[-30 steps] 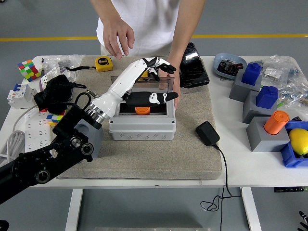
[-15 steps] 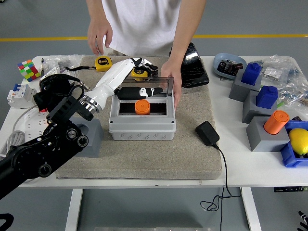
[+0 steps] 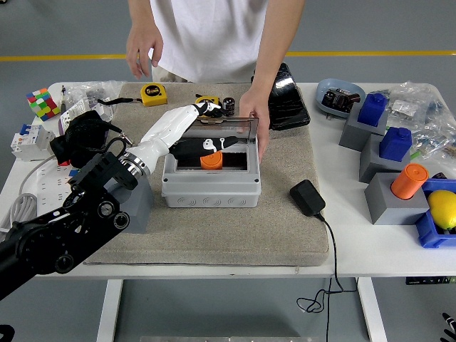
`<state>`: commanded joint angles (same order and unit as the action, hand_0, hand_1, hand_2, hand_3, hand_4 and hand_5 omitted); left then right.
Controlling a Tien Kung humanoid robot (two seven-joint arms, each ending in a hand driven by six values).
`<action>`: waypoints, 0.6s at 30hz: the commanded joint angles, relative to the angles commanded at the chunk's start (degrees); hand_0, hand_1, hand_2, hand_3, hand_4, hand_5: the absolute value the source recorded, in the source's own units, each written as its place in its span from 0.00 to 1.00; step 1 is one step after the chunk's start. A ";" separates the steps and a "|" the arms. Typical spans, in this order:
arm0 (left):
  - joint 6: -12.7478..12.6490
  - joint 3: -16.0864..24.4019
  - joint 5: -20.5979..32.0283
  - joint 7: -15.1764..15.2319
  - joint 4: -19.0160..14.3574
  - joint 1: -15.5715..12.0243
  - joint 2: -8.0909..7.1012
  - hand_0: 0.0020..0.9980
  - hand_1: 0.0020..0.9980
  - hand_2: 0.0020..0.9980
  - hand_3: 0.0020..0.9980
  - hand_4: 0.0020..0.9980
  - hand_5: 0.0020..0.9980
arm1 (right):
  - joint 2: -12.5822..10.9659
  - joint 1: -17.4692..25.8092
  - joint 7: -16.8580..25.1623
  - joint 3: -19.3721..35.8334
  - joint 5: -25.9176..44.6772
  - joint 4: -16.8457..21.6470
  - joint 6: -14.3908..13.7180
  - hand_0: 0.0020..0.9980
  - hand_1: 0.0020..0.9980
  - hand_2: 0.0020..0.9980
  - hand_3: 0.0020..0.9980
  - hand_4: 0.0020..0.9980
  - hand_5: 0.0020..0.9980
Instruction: Fetch the battery,place it into the box,close the lid of the box
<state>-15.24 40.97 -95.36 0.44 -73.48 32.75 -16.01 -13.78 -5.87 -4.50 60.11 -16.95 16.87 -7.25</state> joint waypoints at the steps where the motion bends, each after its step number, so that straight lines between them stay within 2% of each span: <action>1: 0.14 -0.26 0.33 -0.33 -0.80 -0.37 -0.36 0.70 0.75 0.74 0.75 1.00 0.91 | -0.01 0.00 0.03 0.05 -0.01 0.02 -0.02 0.63 0.66 0.66 0.54 0.96 0.44; 8: 0.73 -1.24 2.12 -1.34 -4.56 -3.14 -2.18 0.69 0.74 0.73 0.75 1.00 0.90 | -0.11 0.00 0.04 0.36 -0.12 0.01 0.04 0.63 0.66 0.66 0.54 0.96 0.44; 12: 1.00 -0.98 2.62 -1.74 -5.90 -4.61 -2.57 0.68 0.73 0.73 0.75 1.00 0.90 | -0.11 0.00 0.05 0.53 -0.17 -0.01 0.16 0.63 0.66 0.66 0.54 0.96 0.44; 18: 1.13 -0.52 3.20 -1.83 -7.33 -5.09 -2.76 0.67 0.73 0.72 0.74 1.00 0.89 | -0.09 -0.13 0.19 0.61 -0.19 0.06 0.07 0.63 0.66 0.66 0.54 0.96 0.44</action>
<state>-14.10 40.44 -92.16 -1.39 -80.81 27.66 -18.77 -13.87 -6.00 -4.31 60.72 -17.14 16.93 -7.18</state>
